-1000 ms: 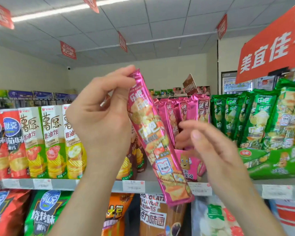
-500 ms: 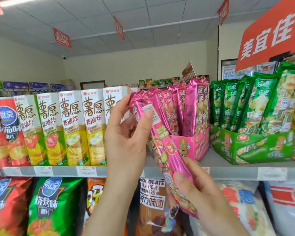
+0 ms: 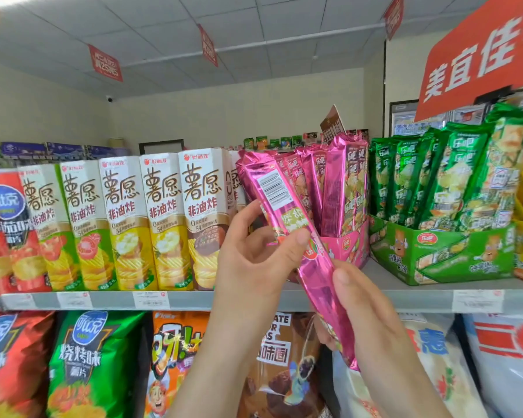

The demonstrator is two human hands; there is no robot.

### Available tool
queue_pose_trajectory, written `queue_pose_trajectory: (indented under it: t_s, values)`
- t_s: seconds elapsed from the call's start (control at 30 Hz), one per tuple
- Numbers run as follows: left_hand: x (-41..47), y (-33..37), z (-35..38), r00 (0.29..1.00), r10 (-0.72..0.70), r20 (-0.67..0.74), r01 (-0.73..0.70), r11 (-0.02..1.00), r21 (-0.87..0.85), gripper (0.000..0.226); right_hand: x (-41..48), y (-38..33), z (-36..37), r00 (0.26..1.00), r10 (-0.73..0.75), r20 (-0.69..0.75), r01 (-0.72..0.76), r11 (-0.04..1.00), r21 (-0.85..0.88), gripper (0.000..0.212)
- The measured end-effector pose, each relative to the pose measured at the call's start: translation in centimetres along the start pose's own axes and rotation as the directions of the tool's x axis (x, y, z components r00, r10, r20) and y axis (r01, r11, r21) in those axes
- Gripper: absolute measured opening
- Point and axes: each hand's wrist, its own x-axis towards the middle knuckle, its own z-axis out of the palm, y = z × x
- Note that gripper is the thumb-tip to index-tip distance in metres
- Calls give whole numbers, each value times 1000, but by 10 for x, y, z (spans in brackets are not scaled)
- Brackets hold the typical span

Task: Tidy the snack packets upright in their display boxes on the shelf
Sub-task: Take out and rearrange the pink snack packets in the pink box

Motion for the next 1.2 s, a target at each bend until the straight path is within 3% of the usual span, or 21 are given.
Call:
queue_pose_trajectory:
  t_s: [0.03,0.07,0.17,0.2,0.23,0.27,0.33,0.37,0.53,0.63,0.7,0.83,0.93,1.03,1.1,1.2]
  values:
    - [0,-1,0,1000,6,-15,-6,1000,10,59,5,0,1,997,65,-29,-66,998,-9,52]
    - [1,-3,-1,999,15,-31,-14,1000,14,56,-6,3,-6,996,73,59,-74,997,18,49]
    - [3,-3,-2,998,34,-58,-34,999,-9,48,-8,9,-16,972,203,118,-234,884,404,26]
    - [4,-3,-3,997,37,-64,-39,999,-25,48,-6,11,-15,960,212,181,-269,873,407,25]
    - [4,-3,-3,996,43,-72,-46,998,-41,47,-5,13,-16,948,175,265,-269,888,374,27]
    - [5,-3,-5,995,51,-84,-55,997,-54,43,-3,15,-17,922,106,373,-283,841,462,35]
    - [7,-1,-8,991,59,-118,-69,994,-87,39,4,17,-12,853,144,502,-460,664,590,49]
    - [7,0,-9,990,58,-128,-71,992,-104,40,-2,24,-16,834,68,547,-461,632,624,51]
    - [8,-2,-9,994,20,-104,-41,977,-211,47,2,29,-19,858,-17,513,-391,626,675,37]
    - [6,-5,-6,994,1,-111,-30,965,-262,52,-3,24,-19,940,74,334,-274,747,606,61]
    - [4,-6,-4,995,-5,-95,-14,980,-200,52,-6,16,-16,980,81,180,-160,861,482,71]
    - [-2,-8,0,1000,-1,11,1,1000,0,49,-12,4,-10,993,-113,-34,117,979,167,52]
    - [-10,-14,3,996,-58,64,59,998,-19,52,-16,4,-7,929,-346,-131,311,922,-231,58]
    - [-15,-16,5,994,-104,35,108,984,-139,66,-17,9,-9,843,-529,-100,385,722,-574,61]
    - [-16,-17,5,994,-106,14,106,979,-173,60,-17,12,-10,819,-571,-61,428,678,-598,53]
    - [-15,-20,5,994,-107,6,106,971,-216,53,-21,9,-7,911,-404,-85,368,888,-274,46]
